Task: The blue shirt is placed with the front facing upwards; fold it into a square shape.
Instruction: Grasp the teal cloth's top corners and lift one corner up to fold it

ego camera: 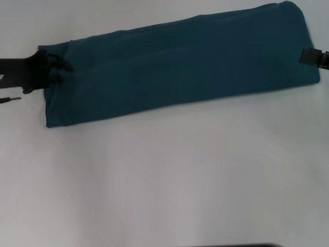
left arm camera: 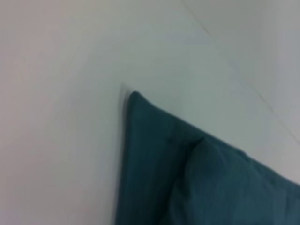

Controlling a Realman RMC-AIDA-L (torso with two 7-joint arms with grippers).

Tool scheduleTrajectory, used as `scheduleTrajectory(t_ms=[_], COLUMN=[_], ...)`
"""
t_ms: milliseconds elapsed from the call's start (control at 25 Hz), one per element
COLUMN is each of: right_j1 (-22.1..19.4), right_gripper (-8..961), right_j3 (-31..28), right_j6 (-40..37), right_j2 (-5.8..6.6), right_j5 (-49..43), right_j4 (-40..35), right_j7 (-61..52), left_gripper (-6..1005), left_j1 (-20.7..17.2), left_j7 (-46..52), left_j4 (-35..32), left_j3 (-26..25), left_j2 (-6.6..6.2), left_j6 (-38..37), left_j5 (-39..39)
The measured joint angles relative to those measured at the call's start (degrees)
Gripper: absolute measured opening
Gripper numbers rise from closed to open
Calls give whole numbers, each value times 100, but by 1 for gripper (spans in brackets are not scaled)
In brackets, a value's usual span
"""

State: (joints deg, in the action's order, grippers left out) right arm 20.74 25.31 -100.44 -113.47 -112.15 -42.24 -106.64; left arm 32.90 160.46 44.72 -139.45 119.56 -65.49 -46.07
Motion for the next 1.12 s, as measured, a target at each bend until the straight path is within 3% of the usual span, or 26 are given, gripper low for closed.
scheduleTrajectory(t_ms=[480, 680, 800, 920, 1000, 1120], right_j1=[33, 30, 21, 14, 10, 18], right_gripper=[930, 930, 930, 930, 930, 931], right_j3=[15, 43, 46, 52, 53, 63], right_j6=[92, 146, 140, 127, 123, 140], right_j2=[18, 23, 44, 52, 53, 54], right_j5=[1, -2, -4, -7, -8, -12], right_j4=[135, 147, 146, 146, 146, 146], right_j7=[16, 12, 12, 25, 46, 62], left_gripper=[440, 441, 441, 441, 441, 441], left_j1=[78, 121, 103, 201, 363, 626], left_j7=[18, 9, 8, 31, 40, -79], left_j4=[-248, -106, 248, 320, 132, -141], left_j3=[40, -49, -218, -207, -84, 336], left_j2=[119, 53, -147, -556, -922, -1247], left_j6=[450, 153, -468, -1126, -1518, -1860], left_j5=[10, -34, -132, -128, -63, 79])
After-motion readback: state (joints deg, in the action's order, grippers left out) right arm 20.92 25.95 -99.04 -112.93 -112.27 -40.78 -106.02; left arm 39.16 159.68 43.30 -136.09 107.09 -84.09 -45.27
